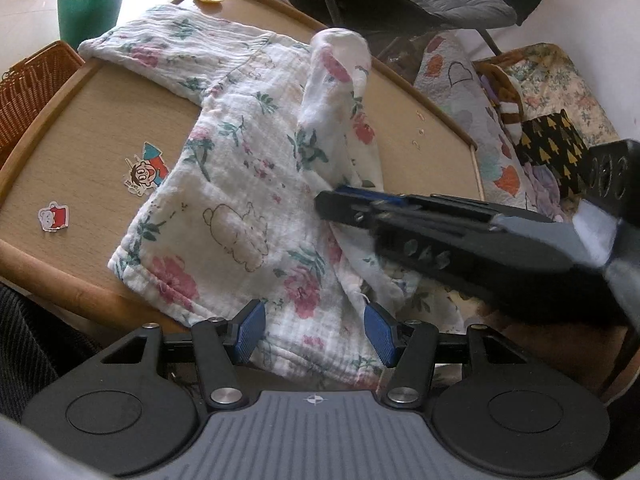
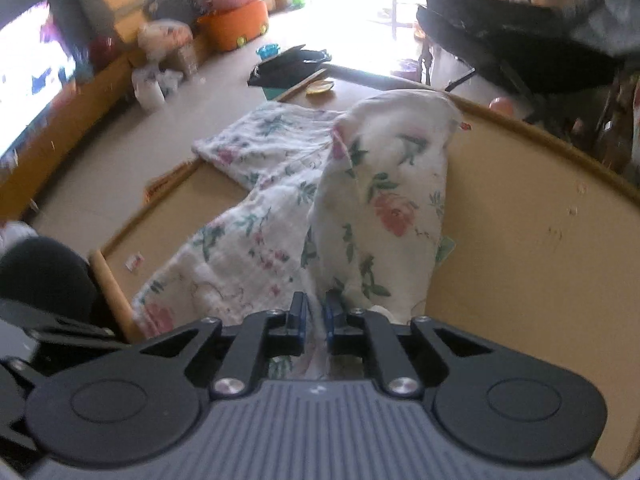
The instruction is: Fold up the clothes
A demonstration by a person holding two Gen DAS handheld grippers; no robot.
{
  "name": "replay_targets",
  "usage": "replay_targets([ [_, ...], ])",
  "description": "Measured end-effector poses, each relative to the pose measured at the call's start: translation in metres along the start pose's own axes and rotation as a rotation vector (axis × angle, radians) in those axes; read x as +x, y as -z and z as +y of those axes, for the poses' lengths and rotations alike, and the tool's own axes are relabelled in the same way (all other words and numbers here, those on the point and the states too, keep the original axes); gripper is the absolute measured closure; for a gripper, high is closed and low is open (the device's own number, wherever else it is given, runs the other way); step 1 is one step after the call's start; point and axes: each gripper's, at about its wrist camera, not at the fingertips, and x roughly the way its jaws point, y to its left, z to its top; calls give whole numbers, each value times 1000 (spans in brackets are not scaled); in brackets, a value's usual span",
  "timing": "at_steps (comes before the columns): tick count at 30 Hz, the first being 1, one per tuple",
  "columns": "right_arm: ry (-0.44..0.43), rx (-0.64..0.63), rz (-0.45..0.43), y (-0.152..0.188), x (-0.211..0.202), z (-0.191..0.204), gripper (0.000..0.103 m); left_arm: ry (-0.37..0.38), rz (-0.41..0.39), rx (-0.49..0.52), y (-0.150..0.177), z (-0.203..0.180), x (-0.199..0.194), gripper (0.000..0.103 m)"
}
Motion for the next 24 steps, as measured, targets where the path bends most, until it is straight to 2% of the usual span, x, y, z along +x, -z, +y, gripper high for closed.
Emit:
replay_targets([
  [3, -37, 23, -29, -2, -16, -8, 82, 1, 3, 0, -1, 1, 1, 45],
  [5, -62, 30, -54, -6, -29, -11, 70, 2, 4, 0, -2, 1, 1, 45],
  [8, -95, 49, -84, -9, -47, -19, 63, 6, 4, -5, -2, 3, 1, 45],
  [12, -66, 128, -142, -6, -67, -42, 62, 7, 3, -5, -2, 4, 2, 45],
  [15, 12, 211, -174, 3, -78, -67, 62, 6, 1, -6, 1, 3, 3, 45],
  [20, 69, 337, -123, 31, -84, -103, 62, 3, 1, -4, 2, 2, 3, 45],
  [24, 38, 434, -69, 54, -81, -116, 62, 1, 0, -2, 3, 0, 3, 45],
])
